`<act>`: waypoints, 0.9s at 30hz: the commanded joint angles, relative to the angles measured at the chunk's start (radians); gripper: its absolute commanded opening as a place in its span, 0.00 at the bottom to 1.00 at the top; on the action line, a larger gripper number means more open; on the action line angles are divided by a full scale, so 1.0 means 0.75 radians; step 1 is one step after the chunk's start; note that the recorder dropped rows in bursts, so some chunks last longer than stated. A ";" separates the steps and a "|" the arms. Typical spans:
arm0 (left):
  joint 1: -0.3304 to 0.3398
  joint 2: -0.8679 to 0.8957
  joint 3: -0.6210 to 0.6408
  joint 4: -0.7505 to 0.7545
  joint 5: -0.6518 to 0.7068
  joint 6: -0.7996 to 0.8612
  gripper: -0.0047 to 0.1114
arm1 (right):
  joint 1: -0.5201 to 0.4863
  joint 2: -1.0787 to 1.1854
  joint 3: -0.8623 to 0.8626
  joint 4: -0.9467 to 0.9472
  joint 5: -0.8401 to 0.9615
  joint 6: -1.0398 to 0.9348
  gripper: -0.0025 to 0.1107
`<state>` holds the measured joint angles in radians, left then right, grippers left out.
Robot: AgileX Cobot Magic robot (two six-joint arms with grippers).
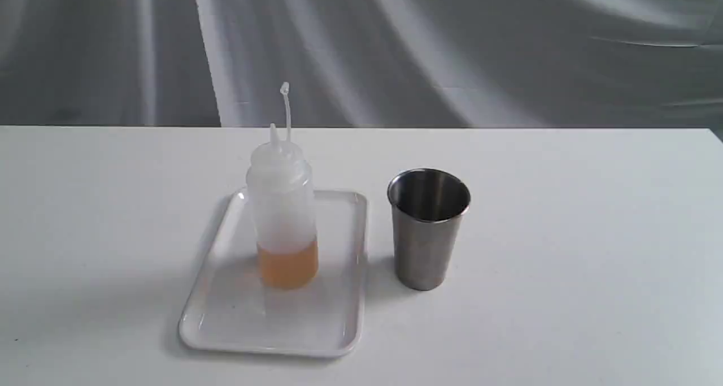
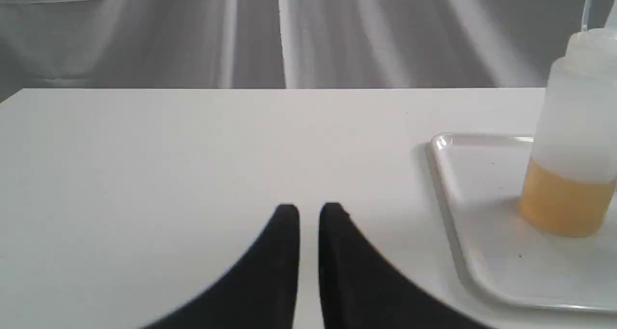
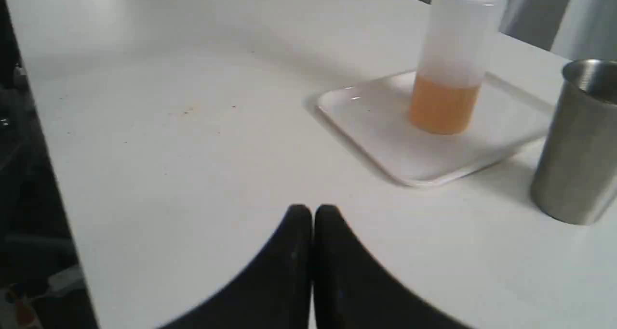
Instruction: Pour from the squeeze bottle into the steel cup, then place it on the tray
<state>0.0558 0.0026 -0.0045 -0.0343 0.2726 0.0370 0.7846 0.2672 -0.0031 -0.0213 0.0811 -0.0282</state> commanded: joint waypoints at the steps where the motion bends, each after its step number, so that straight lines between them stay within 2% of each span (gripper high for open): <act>1: -0.003 -0.003 0.006 0.000 -0.009 -0.005 0.11 | -0.080 -0.093 0.004 0.010 0.092 0.000 0.02; 8: -0.003 -0.003 0.006 0.000 -0.009 -0.005 0.11 | -0.222 -0.254 0.004 0.010 0.272 0.002 0.02; 22: -0.003 -0.003 0.006 0.000 -0.009 -0.002 0.11 | -0.472 -0.319 0.004 0.010 0.297 0.002 0.02; 27: -0.003 -0.003 0.006 0.000 -0.009 -0.004 0.11 | -0.611 -0.356 0.004 0.010 0.281 0.002 0.02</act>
<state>0.0558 0.0026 -0.0045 -0.0343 0.2726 0.0370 0.3622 0.0056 -0.0031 -0.0195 0.3049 -0.0282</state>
